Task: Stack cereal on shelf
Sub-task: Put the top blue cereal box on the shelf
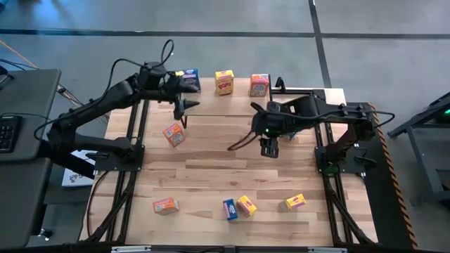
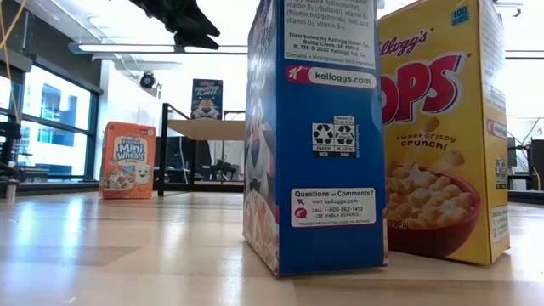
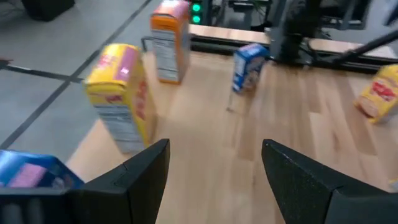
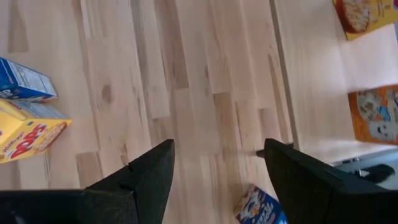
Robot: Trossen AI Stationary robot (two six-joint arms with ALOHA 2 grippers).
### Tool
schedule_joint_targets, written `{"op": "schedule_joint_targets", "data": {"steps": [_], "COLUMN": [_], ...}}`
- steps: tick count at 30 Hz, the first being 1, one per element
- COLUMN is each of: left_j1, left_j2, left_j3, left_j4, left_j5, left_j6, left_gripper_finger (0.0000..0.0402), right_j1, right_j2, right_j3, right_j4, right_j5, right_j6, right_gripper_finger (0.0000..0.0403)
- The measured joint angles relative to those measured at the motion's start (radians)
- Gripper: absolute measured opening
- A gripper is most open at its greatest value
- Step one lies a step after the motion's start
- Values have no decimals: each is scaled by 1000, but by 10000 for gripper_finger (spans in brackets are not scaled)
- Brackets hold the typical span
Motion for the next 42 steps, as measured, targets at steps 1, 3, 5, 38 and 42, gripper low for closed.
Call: {"op": "schedule_joint_targets", "data": {"steps": [1,3,5,38,42], "left_j1": [-9,-31,-54,-418,-430], "left_j2": [-17,-48,-78,-184,-184], "left_j3": [-9,-20,-30,-152,-152], "left_j4": [-2,-7,-6,-3,-3], "left_j5": [-1,-2,-3,-290,-290], "left_j6": [-8,-30,-51,-185,-185], "left_gripper_finger": [246,246,245,245,245], "right_j1": [13,42,73,-86,-202], "right_j2": [0,0,0,-428,-491], "right_j3": [0,0,0,-770,-841], "right_j4": [-9,-25,-37,160,212], "right_j5": [13,43,79,187,195], "right_j6": [19,47,77,467,466], "right_gripper_finger": [241,241,241,241,241]}}
